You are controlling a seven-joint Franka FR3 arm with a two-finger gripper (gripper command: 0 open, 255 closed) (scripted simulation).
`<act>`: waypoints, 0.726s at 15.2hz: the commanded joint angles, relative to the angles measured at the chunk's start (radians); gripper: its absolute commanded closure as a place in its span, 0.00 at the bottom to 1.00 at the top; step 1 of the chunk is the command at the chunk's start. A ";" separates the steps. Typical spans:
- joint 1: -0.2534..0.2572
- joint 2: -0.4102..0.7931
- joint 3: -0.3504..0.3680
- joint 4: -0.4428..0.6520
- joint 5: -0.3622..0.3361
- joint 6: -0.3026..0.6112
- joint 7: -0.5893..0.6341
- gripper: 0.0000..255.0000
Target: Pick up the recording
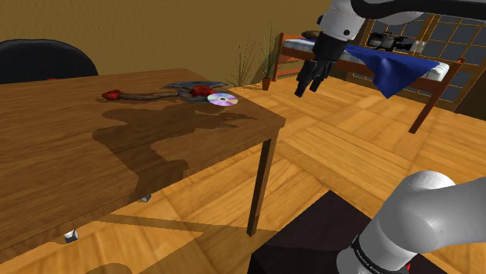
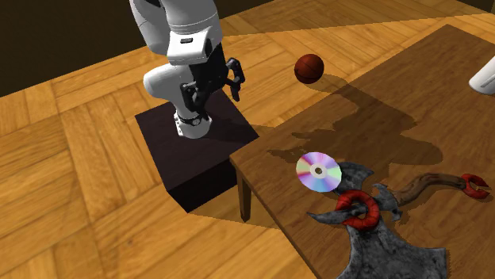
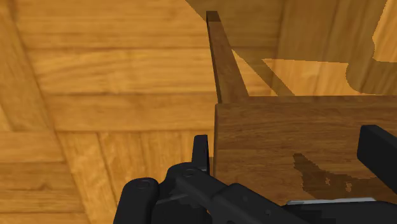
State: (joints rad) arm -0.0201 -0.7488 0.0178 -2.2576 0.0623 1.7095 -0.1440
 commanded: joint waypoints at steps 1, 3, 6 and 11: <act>0.000 0.000 0.000 0.000 0.000 0.000 0.000 0.00; 0.023 0.128 -0.053 0.097 0.064 -0.032 -0.041 0.00; 0.058 0.320 -0.131 0.251 0.175 -0.102 -0.106 0.00; 0.084 0.653 -0.238 0.539 0.400 -0.281 -0.211 0.00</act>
State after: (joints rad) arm 0.0614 -0.1629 -0.1995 -1.7739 0.4103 1.4699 -0.3318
